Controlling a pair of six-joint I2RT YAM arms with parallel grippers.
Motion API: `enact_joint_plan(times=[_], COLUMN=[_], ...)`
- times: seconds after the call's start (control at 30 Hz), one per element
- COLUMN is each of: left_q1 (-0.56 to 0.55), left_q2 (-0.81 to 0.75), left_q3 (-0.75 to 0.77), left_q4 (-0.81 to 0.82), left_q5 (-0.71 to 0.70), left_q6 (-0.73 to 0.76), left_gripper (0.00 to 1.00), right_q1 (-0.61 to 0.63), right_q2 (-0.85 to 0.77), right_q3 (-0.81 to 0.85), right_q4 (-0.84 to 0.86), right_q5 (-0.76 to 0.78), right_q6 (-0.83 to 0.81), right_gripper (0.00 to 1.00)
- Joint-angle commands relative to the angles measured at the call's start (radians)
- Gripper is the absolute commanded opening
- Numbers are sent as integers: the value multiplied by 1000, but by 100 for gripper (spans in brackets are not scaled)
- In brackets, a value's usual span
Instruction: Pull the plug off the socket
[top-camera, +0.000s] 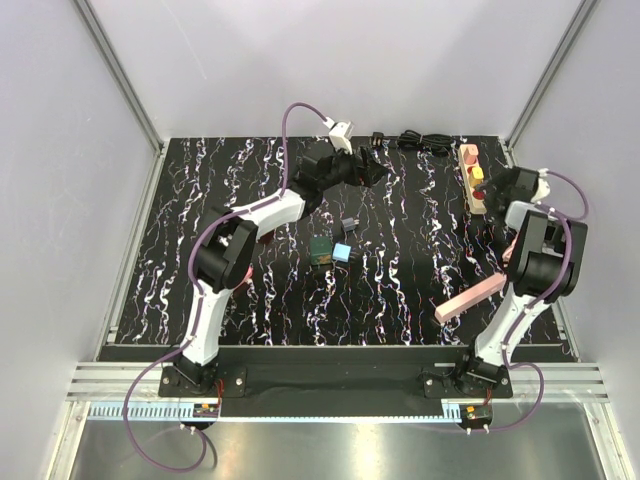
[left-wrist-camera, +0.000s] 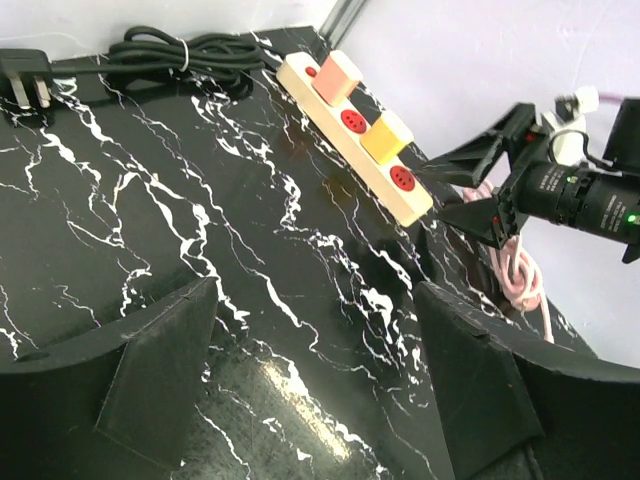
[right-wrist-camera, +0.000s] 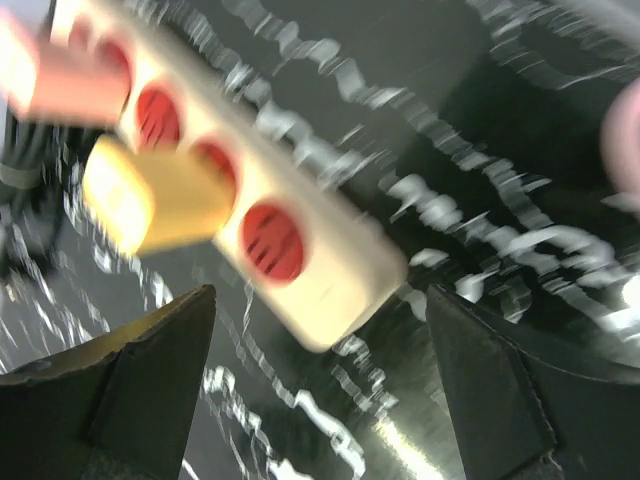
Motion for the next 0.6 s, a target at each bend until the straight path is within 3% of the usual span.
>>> enact_joint_plan(times=[0.0, 0.1, 0.23, 0.37, 0.57], left_q1=[17, 25, 25, 25, 25], left_q2=[-9, -8, -9, -2, 4], left_q3=[2, -7, -17, -24, -26], left_q4=[73, 95, 118, 124, 150], left_q5=[55, 79, 93, 86, 110], left_q6=[34, 20, 26, 52, 94], left_gripper=[84, 84, 84, 84, 84], right_q1=[65, 86, 111, 123, 128], right_q2=[-99, -89, -25, 23, 170], right_q3=[-3, 29, 109, 159, 383], right_q4=[1, -93, -283, -340, -478], right_q5=[28, 23, 172, 178, 170], right_q6=[-138, -225, -305, -351, -454], right_gripper=[93, 93, 93, 93, 94])
